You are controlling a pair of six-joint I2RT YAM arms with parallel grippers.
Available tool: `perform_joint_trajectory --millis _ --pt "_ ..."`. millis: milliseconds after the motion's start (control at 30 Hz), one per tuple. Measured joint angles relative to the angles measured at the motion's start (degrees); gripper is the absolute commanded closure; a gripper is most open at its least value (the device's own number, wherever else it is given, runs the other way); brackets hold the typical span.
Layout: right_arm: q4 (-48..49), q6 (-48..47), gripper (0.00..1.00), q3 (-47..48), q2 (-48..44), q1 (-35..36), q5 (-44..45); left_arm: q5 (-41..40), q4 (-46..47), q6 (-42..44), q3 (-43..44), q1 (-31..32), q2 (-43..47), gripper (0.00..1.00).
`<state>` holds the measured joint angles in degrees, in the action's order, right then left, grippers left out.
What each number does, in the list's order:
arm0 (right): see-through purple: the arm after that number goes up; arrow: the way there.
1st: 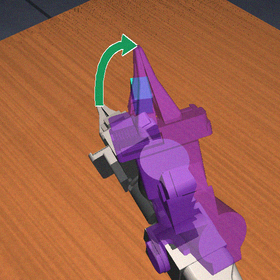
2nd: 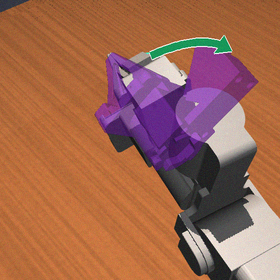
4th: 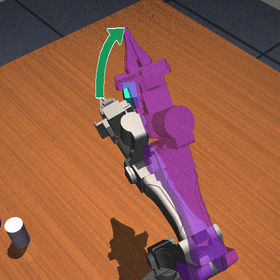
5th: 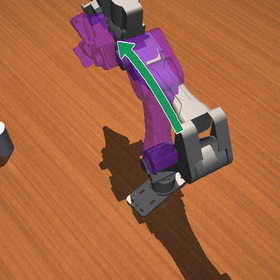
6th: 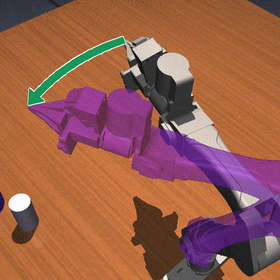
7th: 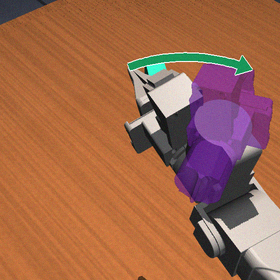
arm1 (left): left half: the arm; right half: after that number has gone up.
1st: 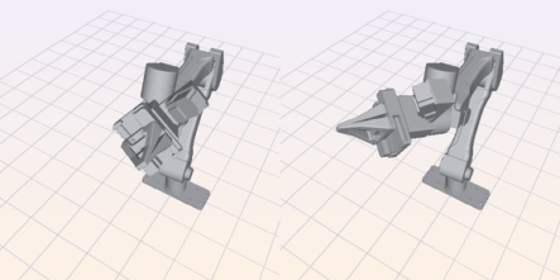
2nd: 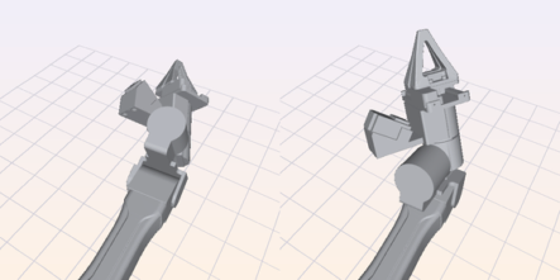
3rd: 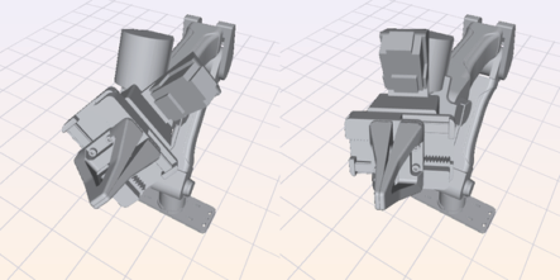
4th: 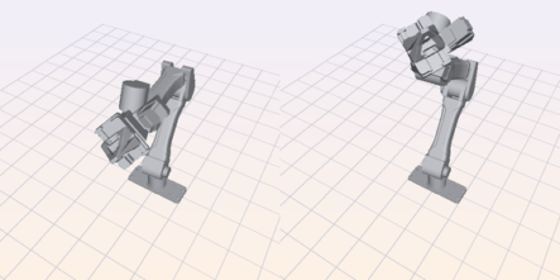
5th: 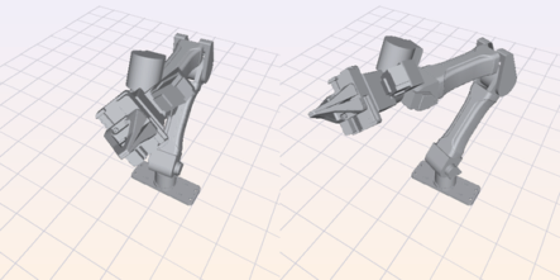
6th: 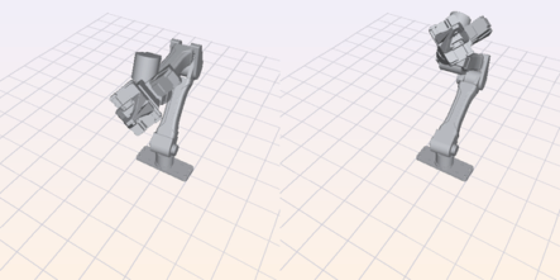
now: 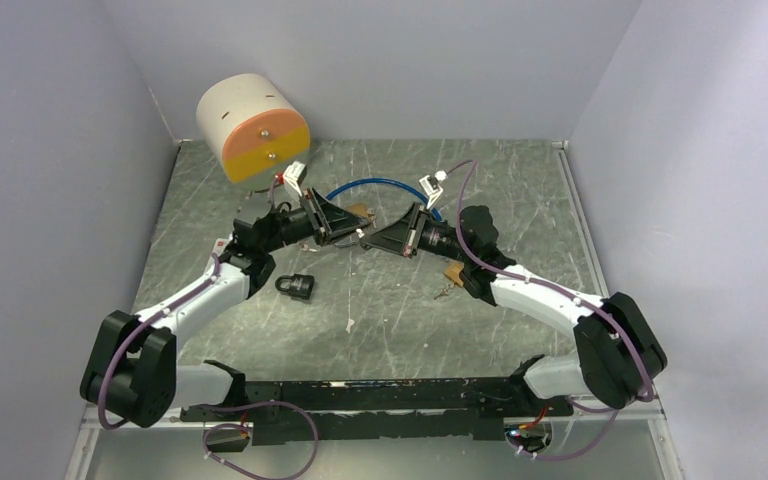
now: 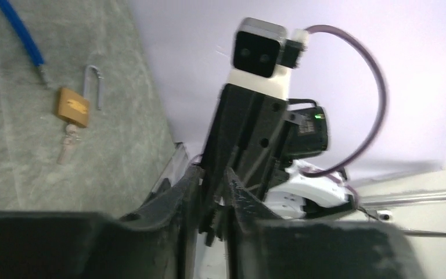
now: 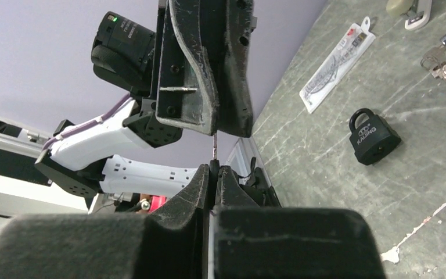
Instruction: Unlock with the key
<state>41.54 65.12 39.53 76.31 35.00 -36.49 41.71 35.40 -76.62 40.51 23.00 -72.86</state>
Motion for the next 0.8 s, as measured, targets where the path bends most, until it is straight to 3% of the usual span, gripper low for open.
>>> perform_joint_trajectory --millis 33,100,200,500,633,800 --pt "-0.63 -0.57 1.00 0.11 -0.04 0.02 0.02 -0.52 -0.98 0.48 0.00 0.00 0.11 0.42" --pt "-2.69 -2.36 1.00 0.31 -0.44 0.02 0.26 -2.27 -4.92 1.57 0.00 0.00 0.81 0.21" --pt "-8.15 -6.71 1.00 0.31 -2.29 0.02 1.62 -6.67 -15.87 5.09 0.24 0.00 3.80 0.07" --pt "-22.67 -19.74 1.00 -0.50 -7.76 -0.04 7.85 -33.16 -62.47 12.79 12.85 0.04 7.98 0.06" --pt "-26.21 -22.58 1.00 -2.14 -7.91 -0.04 9.86 -41.92 -75.97 12.96 15.13 0.04 2.71 0.06" --pt "-29.57 -25.27 1.00 -2.19 -7.13 -0.07 11.56 -46.82 -83.06 11.85 14.34 0.04 -3.72 0.06"
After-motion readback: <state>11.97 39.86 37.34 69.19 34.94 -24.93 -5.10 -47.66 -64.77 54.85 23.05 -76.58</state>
